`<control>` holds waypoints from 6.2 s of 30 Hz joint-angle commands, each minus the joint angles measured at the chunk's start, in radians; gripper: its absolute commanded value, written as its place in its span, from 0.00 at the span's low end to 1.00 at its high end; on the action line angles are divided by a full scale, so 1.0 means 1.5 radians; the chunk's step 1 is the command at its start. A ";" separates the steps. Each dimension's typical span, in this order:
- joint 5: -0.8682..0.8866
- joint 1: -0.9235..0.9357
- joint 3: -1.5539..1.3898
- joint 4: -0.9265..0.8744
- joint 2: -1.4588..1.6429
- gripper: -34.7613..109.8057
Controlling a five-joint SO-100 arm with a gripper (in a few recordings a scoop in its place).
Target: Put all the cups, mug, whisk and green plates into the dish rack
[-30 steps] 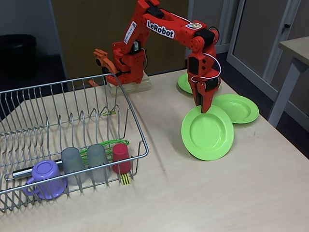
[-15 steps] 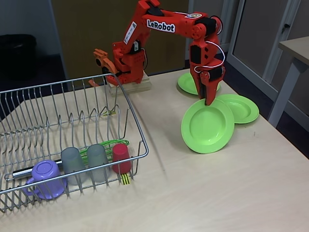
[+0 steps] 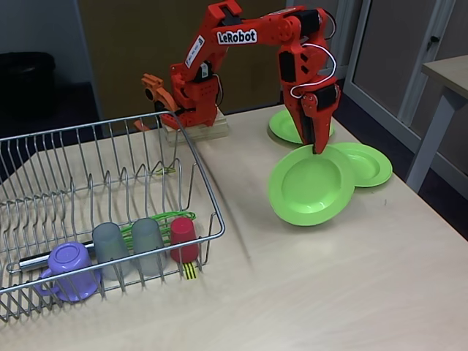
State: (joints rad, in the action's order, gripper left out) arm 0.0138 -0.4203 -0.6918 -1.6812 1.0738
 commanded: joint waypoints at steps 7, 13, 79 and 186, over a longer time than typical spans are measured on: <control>-0.133 0.028 0.184 -0.071 0.009 0.24; -0.273 0.064 0.210 -0.069 0.072 0.24; -0.032 0.758 -0.662 0.262 0.645 0.24; 1.132 -0.317 -0.740 0.888 -0.033 0.40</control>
State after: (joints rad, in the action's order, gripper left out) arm 1.6674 -0.8820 -1.7579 -0.3758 1.0124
